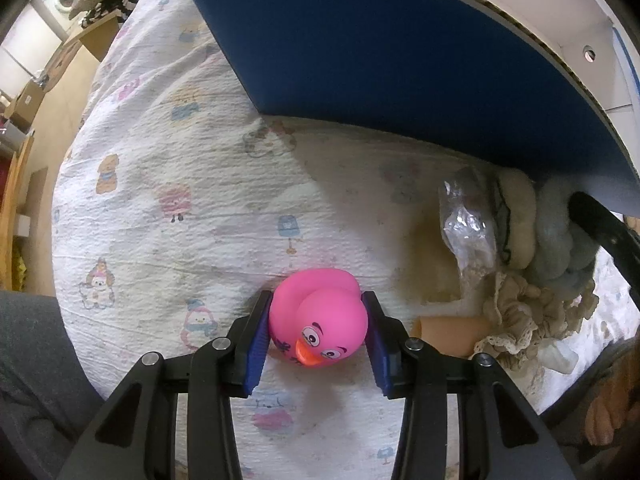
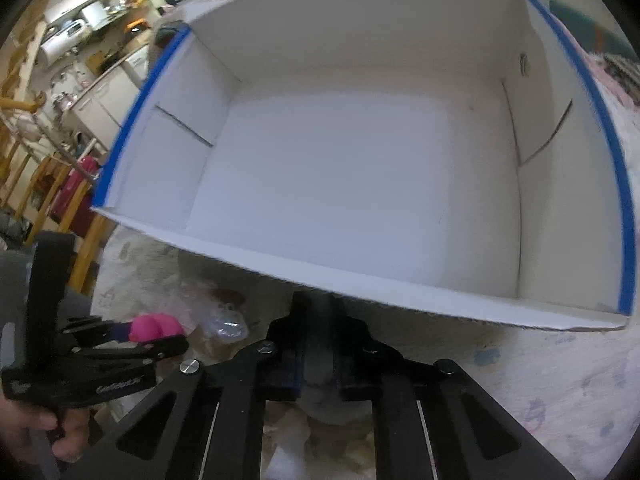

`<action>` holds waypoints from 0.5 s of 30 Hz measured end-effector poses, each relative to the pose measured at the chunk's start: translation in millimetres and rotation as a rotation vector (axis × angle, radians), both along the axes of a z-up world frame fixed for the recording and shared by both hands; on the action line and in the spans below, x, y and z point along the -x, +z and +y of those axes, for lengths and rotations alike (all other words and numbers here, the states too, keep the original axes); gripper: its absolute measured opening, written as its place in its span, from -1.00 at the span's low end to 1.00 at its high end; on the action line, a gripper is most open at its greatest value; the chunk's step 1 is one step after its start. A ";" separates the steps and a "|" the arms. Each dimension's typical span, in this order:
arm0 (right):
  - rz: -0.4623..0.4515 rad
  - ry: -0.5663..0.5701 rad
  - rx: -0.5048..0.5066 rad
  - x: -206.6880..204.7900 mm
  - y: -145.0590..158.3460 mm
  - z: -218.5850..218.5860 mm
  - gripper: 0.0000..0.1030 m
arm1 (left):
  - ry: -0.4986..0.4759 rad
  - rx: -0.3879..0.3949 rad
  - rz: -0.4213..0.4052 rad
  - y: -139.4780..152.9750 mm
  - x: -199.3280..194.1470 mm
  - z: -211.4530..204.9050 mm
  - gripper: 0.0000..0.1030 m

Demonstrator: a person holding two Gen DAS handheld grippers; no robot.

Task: Organize soft objects
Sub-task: 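Grasp the pink rubber duck with the left tool while the right tool grasps the blue sock bundle, then carry the duck and blue sock into the box and open both tools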

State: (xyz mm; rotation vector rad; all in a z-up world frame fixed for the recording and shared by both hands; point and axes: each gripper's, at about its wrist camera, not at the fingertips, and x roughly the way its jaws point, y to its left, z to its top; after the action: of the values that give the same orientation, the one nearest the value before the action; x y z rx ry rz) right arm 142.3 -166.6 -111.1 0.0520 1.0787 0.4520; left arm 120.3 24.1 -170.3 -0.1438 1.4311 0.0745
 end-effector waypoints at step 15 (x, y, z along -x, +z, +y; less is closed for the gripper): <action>-0.093 -0.027 -0.050 27.4 32.9 -10.9 -0.86 | 0.020 0.012 -0.022 6.2 17.5 2.5 -0.24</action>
State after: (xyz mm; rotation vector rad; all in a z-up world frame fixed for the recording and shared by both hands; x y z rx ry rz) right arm 114.9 -177.5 -78.2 0.0888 0.9743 0.4527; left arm 102.8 26.6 -164.1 -0.1679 1.4085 0.0808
